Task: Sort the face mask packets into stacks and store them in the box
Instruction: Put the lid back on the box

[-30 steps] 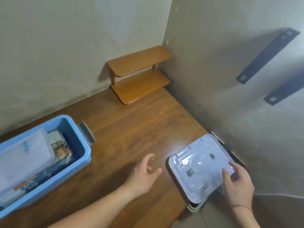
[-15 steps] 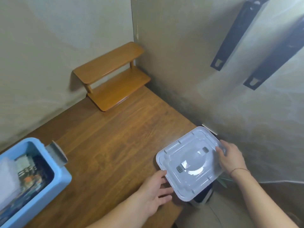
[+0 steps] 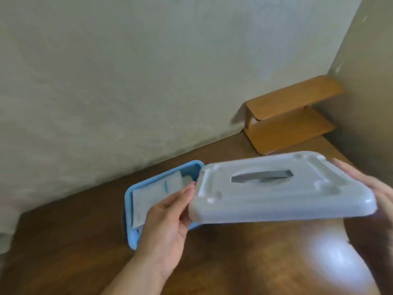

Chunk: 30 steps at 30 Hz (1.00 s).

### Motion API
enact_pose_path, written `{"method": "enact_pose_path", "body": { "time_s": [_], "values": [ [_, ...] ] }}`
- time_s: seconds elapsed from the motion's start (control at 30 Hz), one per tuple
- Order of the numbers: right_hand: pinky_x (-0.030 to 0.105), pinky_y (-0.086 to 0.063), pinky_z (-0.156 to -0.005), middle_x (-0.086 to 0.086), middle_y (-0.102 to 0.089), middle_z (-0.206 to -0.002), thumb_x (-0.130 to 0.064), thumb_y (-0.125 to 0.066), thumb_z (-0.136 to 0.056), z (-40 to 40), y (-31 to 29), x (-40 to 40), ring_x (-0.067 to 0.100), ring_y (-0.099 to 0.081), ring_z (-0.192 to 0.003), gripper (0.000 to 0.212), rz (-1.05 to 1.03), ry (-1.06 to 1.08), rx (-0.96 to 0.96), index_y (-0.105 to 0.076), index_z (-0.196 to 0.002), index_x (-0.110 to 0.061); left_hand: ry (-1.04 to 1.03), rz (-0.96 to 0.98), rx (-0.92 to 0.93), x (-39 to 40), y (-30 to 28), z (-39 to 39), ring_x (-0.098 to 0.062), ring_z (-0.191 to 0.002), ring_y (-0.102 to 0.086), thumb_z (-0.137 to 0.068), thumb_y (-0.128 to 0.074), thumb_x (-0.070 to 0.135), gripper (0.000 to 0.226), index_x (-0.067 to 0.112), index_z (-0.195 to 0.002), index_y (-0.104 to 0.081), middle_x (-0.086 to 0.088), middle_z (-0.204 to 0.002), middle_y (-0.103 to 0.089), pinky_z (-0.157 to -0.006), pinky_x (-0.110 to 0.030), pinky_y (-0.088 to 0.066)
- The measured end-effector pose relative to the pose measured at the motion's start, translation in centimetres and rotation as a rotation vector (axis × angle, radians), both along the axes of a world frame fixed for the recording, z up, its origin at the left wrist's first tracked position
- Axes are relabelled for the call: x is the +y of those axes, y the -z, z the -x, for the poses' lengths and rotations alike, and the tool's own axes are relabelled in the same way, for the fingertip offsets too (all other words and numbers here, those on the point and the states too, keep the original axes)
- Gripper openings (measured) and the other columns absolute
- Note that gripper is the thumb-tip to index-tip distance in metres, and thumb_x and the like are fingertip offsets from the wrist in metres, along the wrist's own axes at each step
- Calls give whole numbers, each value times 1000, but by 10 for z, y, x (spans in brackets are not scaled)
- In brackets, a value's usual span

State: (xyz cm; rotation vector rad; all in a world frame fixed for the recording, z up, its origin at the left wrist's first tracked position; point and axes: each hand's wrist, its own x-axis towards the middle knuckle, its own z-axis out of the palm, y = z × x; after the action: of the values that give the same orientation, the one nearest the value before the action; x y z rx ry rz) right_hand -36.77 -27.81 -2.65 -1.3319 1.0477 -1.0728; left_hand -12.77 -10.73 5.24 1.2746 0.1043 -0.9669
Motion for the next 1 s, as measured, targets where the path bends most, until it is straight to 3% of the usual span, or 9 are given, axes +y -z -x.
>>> {"method": "enact_pose_path", "body": {
  "time_s": [0.07,0.13,0.27,0.47,0.57,0.73,0.83,0.93,1.0],
  "values": [
    [14,-51,-85,-10,-70,-117,-5,-61,-91,-46,-4,4,0,-64,-106,35,75,-88,84,-64,-125,-16,-86,1,-263,29,-2,-24,-15,-99,-71,-71,-68,11,36,4,-106,-72,-4,-106,-75,-76,-32,-60],
    [6,-49,-78,-23,-67,-113,-1,-53,-95,-93,-13,21,-8,-63,-102,32,51,-181,-23,-64,-124,-12,-194,-46,-462,58,6,-47,-13,-111,-66,-74,-70,9,37,9,-111,-71,2,-114,-73,-95,-38,-52],
    [28,-40,-108,-18,-59,-130,-33,-70,-85,-170,4,50,-2,-43,-132,41,28,-408,78,-62,-125,-26,-314,-175,-626,100,53,-78,-3,-115,-62,-88,-64,1,35,17,-119,-66,7,-119,-70,-102,-29,-47],
    [33,-19,-117,-21,-27,-146,-32,-64,-89,-194,47,65,3,-15,-144,51,171,-459,490,-52,-137,-17,-253,-402,-783,121,122,-87,13,-112,-57,-90,-65,7,36,11,-126,-64,16,-122,-63,-101,-18,-44],
    [40,-25,-118,-17,-28,-149,-31,-64,-89,-189,55,66,10,-21,-145,51,166,-439,545,-53,-136,-13,-208,-461,-833,118,137,-83,8,-119,-54,-89,-67,15,38,19,-127,-64,18,-127,-60,-104,-26,-45],
    [42,-38,-110,-4,-38,-152,-31,-66,-87,-185,57,61,18,-39,-137,52,154,-415,582,-56,-134,-12,-175,-499,-948,110,143,-91,0,-128,-50,-91,-65,14,34,19,-124,-66,19,-125,-59,-104,-17,-41],
    [48,-45,-104,-4,-42,-148,-30,-68,-86,-187,59,60,20,-47,-130,51,78,-416,533,-55,-134,-17,-180,-515,-1008,106,145,-96,-5,-122,-55,-90,-66,16,30,22,-120,-67,10,-127,-63,-98,-23,-47],
    [48,-50,-96,-2,-50,-135,-22,-70,-84,-190,60,60,23,-54,-118,64,-199,-388,386,-40,-141,-23,-235,-577,-873,102,143,-100,-7,-117,-50,-87,-70,20,23,32,-107,-68,4,-132,-56,-93,-22,-46],
    [49,-52,-93,-1,-51,-128,-20,-73,-83,-191,58,57,25,-57,-112,74,-357,-365,337,-34,-146,-23,-294,-503,-482,98,137,-104,-14,-116,-53,-87,-72,21,31,32,-114,-63,5,-130,-56,-96,-36,-49]
  ]
}}
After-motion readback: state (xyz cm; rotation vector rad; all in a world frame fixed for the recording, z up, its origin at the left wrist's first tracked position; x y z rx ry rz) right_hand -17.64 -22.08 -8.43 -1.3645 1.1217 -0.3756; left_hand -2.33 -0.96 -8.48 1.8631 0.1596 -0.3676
